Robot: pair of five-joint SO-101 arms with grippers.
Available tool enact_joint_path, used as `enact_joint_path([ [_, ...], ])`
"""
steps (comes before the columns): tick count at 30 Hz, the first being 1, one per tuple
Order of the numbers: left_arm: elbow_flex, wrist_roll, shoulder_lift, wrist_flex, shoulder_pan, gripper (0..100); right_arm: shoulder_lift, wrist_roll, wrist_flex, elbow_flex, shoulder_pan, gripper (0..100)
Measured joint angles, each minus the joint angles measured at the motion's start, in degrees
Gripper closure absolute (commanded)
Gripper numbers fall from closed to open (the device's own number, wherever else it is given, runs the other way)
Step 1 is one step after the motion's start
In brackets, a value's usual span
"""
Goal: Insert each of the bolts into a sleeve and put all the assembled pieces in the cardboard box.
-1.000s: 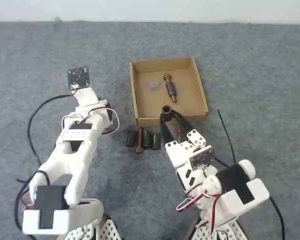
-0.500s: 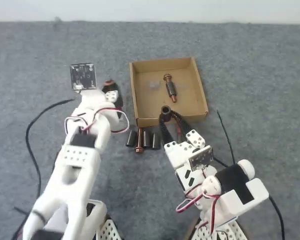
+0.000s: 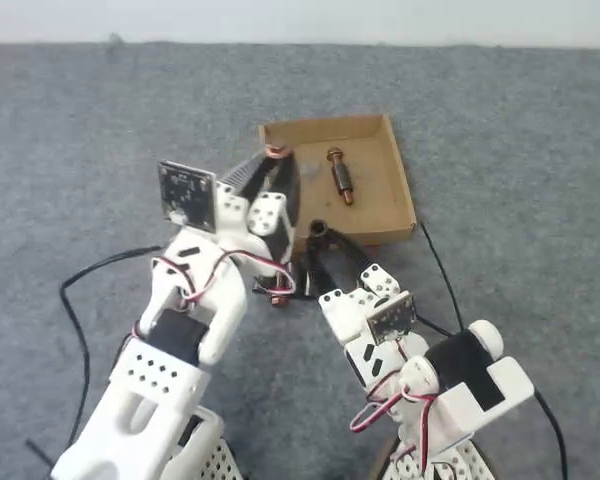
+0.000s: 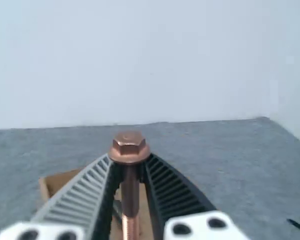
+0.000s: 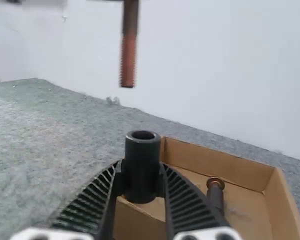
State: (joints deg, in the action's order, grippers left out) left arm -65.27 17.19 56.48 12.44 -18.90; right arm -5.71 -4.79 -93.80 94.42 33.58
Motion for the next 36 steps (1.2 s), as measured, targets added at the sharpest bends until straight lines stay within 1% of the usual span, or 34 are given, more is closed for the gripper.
enact_joint_path([
  [6, 0.0, 0.0, 0.2, -2.5, -4.2, 99, 0.0, 0.0, 0.3, 0.0, 0.0, 99.2],
  [15, -2.0, 0.0, 0.4, -1.9, -8.9, 99, 0.0, 0.0, 0.3, 0.0, 0.0, 99.2],
  [28, -3.1, -0.1, 0.5, -1.8, -7.2, 99, 0.0, 0.0, 0.3, 0.0, 0.0, 99.2],
  [33, -4.9, -2.5, 0.5, -1.8, -6.9, 99, 0.0, 0.0, 0.3, 0.0, 0.0, 99.2],
  [36, -6.2, -2.8, 0.5, -1.8, -6.3, 99, 0.0, -0.1, 0.3, 0.0, 0.2, 99.2],
])
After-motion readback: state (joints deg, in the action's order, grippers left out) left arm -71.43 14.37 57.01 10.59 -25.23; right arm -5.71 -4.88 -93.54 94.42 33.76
